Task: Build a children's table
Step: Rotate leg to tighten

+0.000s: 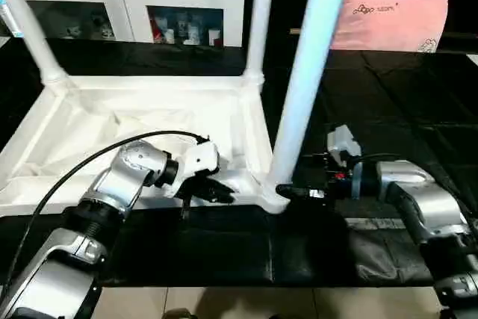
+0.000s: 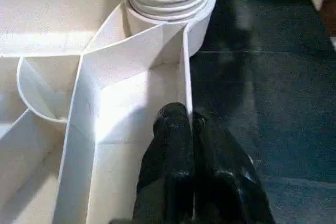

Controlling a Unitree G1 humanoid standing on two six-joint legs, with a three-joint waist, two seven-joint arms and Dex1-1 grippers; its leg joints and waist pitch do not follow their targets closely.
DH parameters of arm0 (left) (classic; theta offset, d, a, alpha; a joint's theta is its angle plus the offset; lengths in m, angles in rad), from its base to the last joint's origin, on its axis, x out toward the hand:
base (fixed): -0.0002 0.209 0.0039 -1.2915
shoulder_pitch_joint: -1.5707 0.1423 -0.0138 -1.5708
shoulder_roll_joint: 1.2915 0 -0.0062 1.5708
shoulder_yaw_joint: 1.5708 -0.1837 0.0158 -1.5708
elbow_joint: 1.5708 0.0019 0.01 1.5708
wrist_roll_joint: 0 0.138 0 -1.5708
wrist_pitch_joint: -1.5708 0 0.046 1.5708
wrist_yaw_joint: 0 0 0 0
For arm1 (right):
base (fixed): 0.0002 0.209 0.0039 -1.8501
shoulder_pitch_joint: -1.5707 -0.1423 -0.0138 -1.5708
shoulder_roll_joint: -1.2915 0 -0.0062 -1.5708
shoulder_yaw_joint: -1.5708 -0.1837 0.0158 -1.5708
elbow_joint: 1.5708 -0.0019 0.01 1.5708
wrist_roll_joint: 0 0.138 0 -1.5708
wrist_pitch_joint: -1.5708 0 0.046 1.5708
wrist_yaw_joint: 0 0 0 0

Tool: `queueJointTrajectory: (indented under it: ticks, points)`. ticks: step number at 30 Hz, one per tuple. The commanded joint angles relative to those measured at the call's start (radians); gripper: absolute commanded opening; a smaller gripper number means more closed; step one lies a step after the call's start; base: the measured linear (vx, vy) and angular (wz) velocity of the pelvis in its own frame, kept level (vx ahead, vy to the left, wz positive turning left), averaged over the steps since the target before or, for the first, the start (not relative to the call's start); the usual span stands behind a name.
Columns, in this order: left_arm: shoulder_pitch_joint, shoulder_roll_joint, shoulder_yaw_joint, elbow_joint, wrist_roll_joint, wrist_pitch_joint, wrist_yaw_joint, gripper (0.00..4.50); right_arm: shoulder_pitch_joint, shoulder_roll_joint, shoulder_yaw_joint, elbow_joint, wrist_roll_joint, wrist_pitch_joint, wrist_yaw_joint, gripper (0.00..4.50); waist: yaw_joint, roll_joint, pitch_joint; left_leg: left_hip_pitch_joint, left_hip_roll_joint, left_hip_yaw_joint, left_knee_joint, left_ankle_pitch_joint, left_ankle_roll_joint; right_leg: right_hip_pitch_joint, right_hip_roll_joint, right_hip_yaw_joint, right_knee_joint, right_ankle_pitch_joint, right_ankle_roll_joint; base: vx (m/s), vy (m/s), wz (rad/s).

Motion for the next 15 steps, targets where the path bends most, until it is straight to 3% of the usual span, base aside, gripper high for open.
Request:
queueJointTrajectory:
  ticks: [1,7,15]
  points:
    - [-0.003,-0.004,-0.028,-0.057,-0.019,-0.035,-0.045,0.00,-0.023,-0.006,0.014,0.016,-0.007,-0.009,0.032,3.62,-0.006,-0.009,-0.076,0.000,0.034,-0.001,-0.065,-0.117,0.061,0.066,-0.069,0.071,-0.068,-0.276,-0.150,0.000,0.000,0.00]
    - [0.006,-0.002,-0.033,-0.070,-0.005,-0.038,-0.049,0.00,-0.041,-0.008,0.041,0.044,-0.014,-0.004,0.100,2.91,-0.001,-0.011,-0.077,0.000,0.035,-0.001,-0.065,-0.111,0.063,0.066,-0.069,0.070,-0.066,-0.281,-0.144,0.000,0.000,0.00]
    - [0.014,0.001,-0.041,-0.070,-0.002,-0.040,-0.044,0.00,-0.045,-0.010,0.053,0.062,-0.018,-0.007,0.132,2.34,-0.001,-0.010,-0.077,-0.001,0.033,-0.001,-0.064,-0.114,0.058,0.066,-0.068,0.070,-0.067,-0.297,-0.134,0.000,0.000,0.00]
